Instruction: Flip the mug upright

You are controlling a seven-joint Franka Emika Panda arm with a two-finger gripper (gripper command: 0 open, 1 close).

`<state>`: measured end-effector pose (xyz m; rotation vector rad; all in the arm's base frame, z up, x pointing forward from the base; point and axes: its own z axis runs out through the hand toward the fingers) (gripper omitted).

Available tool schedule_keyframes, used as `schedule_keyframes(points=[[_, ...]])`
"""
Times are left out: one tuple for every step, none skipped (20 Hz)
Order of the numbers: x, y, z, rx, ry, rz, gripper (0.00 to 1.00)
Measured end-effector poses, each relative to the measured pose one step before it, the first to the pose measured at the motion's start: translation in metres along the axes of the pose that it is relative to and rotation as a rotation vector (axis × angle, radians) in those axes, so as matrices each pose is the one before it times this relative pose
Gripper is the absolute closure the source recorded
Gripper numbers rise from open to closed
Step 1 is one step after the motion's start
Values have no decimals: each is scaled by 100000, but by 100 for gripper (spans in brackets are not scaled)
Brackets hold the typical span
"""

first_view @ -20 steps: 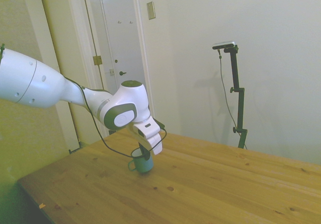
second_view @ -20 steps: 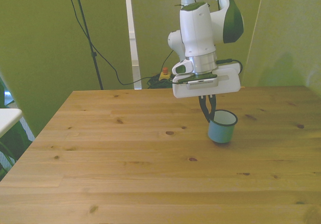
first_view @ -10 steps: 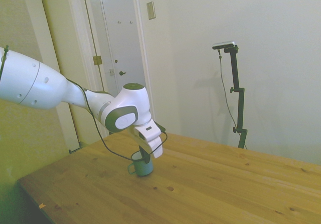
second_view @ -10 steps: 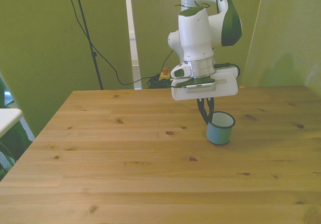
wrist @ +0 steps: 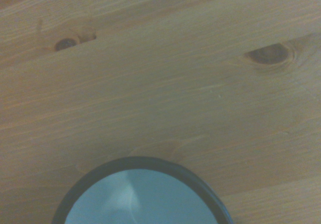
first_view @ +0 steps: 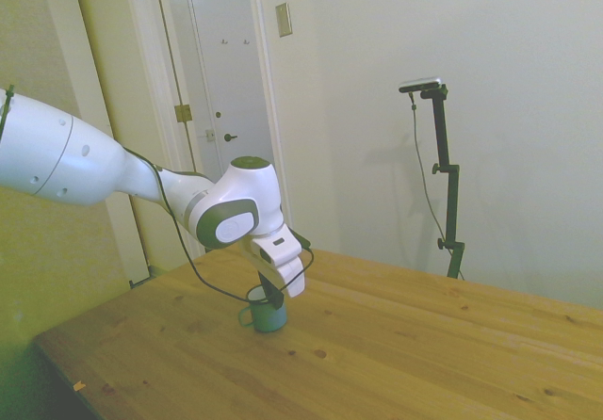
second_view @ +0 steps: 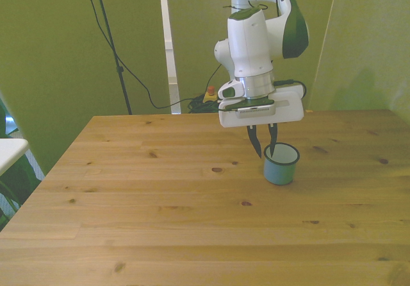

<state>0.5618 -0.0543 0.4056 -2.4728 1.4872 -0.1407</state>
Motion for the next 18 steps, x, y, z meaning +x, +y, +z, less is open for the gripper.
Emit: schedule_keyframes(points=[[-40, -41, -297, 461, 257, -96, 0], [-54, -51, -384, 568, 316, -121, 0], [-96, -59, -497, 697, 349, -197, 0], [-120, -78, -602, 664, 358, -309, 0], [-153, -80, -650, 696, 412, -384, 0], [-216, -57, -713, 666, 385, -387, 0], [-286, -47, -741, 638, 170, -412, 0], [-345, -38, -753, 629, 70, -485, 0], [-466, -103, -836, 830, 256, -679, 0], [-581, -155, -876, 826, 372, -831, 0], [-759, -186, -938, 771, 725, -1038, 0], [-945, -234, -958, 919, 871, -1118, 0], [-1072, -289, -1001, 985, 891, -1098, 0], [-1111, -274, -987, 732, 1162, -1136, 0], [-1117, -254, -885, 430, 1042, -1084, 0], [-1103, -213, -857, 380, 652, -785, 0], [-1071, -201, -748, 559, 340, -1104, 0], [-1000, -173, -645, 370, 414, -991, 0]])
